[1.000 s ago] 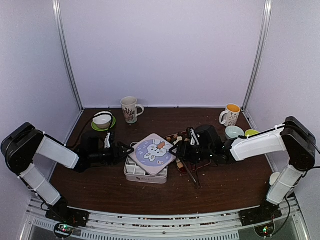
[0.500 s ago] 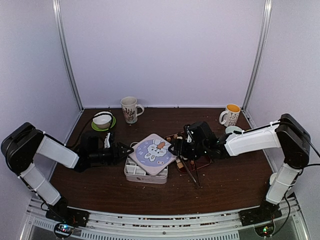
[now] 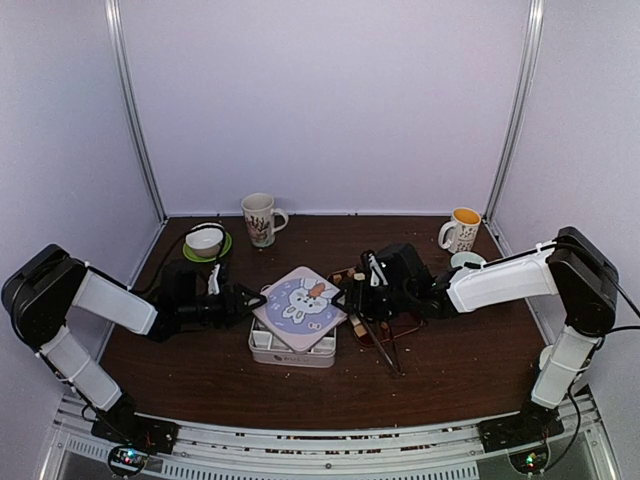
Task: Pack the chocolate
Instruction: Pick up the box lid from the packing box.
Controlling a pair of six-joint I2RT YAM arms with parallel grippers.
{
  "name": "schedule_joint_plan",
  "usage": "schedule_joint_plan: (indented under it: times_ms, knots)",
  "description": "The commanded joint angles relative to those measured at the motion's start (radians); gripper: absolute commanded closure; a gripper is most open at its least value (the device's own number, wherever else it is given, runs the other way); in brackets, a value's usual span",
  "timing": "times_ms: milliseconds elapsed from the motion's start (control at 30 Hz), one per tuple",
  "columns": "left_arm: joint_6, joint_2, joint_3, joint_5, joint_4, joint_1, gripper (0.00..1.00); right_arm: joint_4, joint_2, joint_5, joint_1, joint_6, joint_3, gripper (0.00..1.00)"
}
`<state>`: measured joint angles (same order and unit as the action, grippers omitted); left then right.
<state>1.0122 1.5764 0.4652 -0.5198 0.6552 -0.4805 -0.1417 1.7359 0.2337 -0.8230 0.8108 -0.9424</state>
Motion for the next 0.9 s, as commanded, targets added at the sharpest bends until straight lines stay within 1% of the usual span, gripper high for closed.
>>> schedule_joint_plan:
  times_ms: [0,167,267,367,467,567,633,767,867]
  knots:
    - [-0.031,-0.039,-0.006,-0.001,0.021,0.019,0.36,-0.07,-0.006,0.071,-0.003,-0.035,-0.016,0.29]
    - [-0.028,-0.057,-0.035,-0.001,0.051,0.036,0.31,-0.087,0.002,0.097,-0.003,-0.034,-0.016,0.3]
    - [-0.03,-0.044,-0.028,-0.007,0.047,0.04,0.32,-0.096,0.01,0.112,-0.003,-0.029,-0.017,0.3]
    - [-0.017,-0.028,-0.035,-0.014,0.08,0.042,0.33,-0.101,0.017,0.119,-0.004,-0.026,-0.019,0.31]
    - [-0.012,-0.013,-0.035,-0.021,0.096,0.046,0.38,-0.091,0.021,0.118,-0.004,-0.025,-0.023,0.31]
    - [-0.009,-0.013,-0.042,-0.027,0.118,0.051,0.51,-0.082,0.026,0.119,-0.004,-0.028,-0.028,0.31]
    - [-0.009,-0.023,-0.053,-0.037,0.143,0.055,0.55,-0.082,0.025,0.119,-0.004,-0.027,-0.027,0.31]
    - [-0.026,-0.058,-0.067,-0.062,0.152,0.054,0.6,-0.082,0.016,0.116,-0.004,-0.035,-0.029,0.31]
    - [-0.024,-0.078,-0.069,-0.088,0.159,0.055,0.61,-0.085,0.012,0.117,-0.004,-0.041,-0.032,0.31]
